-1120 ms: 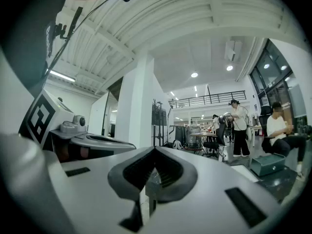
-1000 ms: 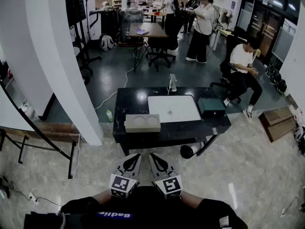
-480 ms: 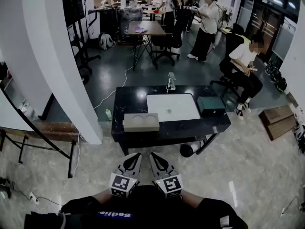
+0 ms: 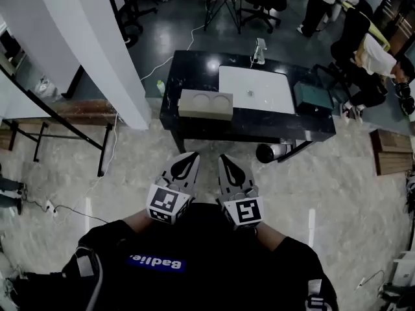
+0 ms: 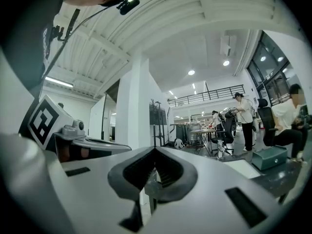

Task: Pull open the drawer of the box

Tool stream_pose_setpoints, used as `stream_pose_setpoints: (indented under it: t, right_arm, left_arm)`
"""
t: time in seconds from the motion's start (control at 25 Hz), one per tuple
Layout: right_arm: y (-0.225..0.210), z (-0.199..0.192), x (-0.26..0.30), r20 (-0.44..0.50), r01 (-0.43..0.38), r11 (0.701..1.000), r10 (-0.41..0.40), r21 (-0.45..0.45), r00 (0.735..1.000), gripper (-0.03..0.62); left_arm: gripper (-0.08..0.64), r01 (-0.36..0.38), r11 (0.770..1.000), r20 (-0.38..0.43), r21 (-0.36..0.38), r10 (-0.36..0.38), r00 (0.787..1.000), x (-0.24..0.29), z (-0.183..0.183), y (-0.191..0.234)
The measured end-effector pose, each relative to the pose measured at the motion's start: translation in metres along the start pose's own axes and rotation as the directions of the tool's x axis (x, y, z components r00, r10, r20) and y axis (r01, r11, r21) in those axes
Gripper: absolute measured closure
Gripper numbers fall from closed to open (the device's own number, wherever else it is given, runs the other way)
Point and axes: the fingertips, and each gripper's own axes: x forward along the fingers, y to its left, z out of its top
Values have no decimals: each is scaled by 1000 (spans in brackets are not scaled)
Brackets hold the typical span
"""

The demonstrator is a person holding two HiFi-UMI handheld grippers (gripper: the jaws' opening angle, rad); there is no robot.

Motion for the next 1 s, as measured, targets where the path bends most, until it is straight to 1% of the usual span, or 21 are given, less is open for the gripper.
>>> stream_pose_setpoints:
  t: [0.08,0.32,0.44,0.6,0.8,1.0]
  right_arm:
    - [-5,-2,2,3,-18,1000,18,7,1000,592]
    - [-22,-19,3,-19,-65,997,66,31,998,592]
    - [-34,-30,3,-39,-78,996,80,38,996,592]
    - [-46,-38,11,-55,-90,995,93,48,994,592]
    - [-46,-47,41,-86,-114,992,118,48,989,592]
    - [-48,-56,95,-122,-98,995,100,19,988,592]
  left_arm:
    - [560,-16,1000,-10,0,16,1000,5,-3,-1]
    - [560,-95,994,-56,-49,92,994,18,-21,-2]
    - [560,-142,987,-84,-80,136,987,24,-35,2]
    - [560,-187,975,-116,-118,174,978,33,-47,15]
    - [560,-204,967,-130,-152,185,974,45,-56,43]
    - [560,-178,959,-148,-222,147,978,70,-72,96]
